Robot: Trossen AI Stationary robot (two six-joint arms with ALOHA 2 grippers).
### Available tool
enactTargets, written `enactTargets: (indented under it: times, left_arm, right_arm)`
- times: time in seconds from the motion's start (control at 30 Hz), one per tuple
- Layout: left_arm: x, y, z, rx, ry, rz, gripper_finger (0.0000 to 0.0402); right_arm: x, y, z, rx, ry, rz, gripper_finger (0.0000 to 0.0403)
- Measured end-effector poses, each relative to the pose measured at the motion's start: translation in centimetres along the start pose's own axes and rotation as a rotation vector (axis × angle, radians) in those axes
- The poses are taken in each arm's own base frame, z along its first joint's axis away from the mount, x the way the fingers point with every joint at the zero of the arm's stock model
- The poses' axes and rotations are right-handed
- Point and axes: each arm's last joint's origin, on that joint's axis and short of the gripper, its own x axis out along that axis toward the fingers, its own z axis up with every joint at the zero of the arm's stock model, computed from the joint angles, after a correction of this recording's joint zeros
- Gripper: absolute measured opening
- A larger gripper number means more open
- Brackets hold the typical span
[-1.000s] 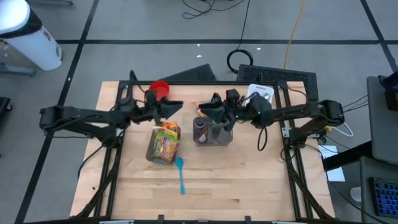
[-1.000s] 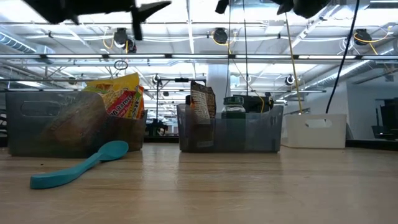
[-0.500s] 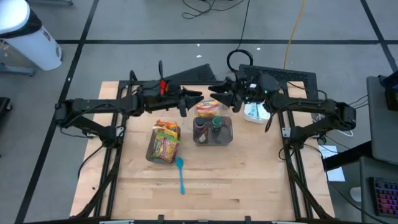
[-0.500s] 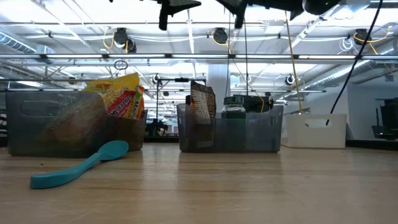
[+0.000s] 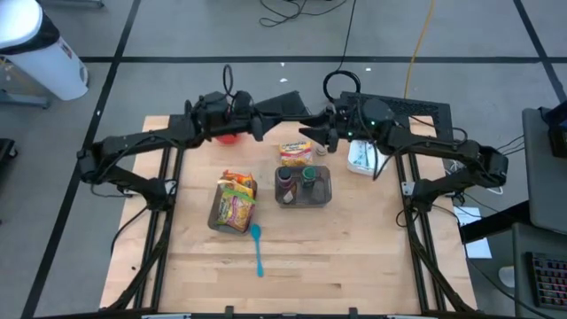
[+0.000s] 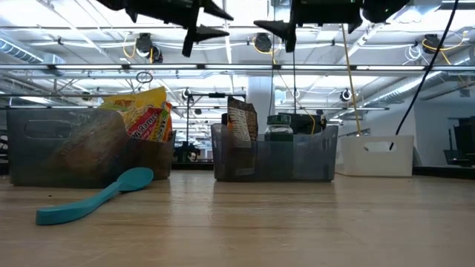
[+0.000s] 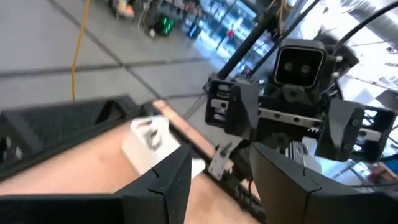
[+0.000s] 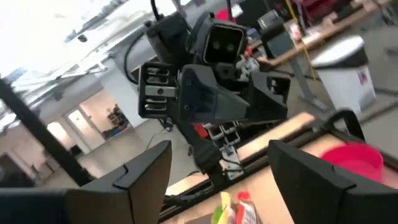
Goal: Pick & Place Food Item
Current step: Put the blue noodle pack into the left black bin
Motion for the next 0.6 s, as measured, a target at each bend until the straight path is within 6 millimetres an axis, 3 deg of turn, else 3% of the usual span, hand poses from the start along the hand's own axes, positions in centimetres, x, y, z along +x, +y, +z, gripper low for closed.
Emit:
enactTargets:
  times: [0.27,0.43,0.6]
  left_arm:
    - [-0.2,4.7,1.3,-0.058,0.131,-0.048,0.0182]
    - [1.3,7.5,0.2,-0.125,0.233,-0.063,0.0217]
    - [2.4,8.8,-1.0,-0.100,0.294,-0.077,0.0241]
  right_arm:
    - [0.1,-1.0,-0.6,0.044,0.049,-0.055,0.0257]
    - [-0.3,-1.9,-0.4,0.064,0.050,-0.121,0.0256]
    - [-0.5,-2.5,-0.5,0.098,0.073,-0.157,0.0256]
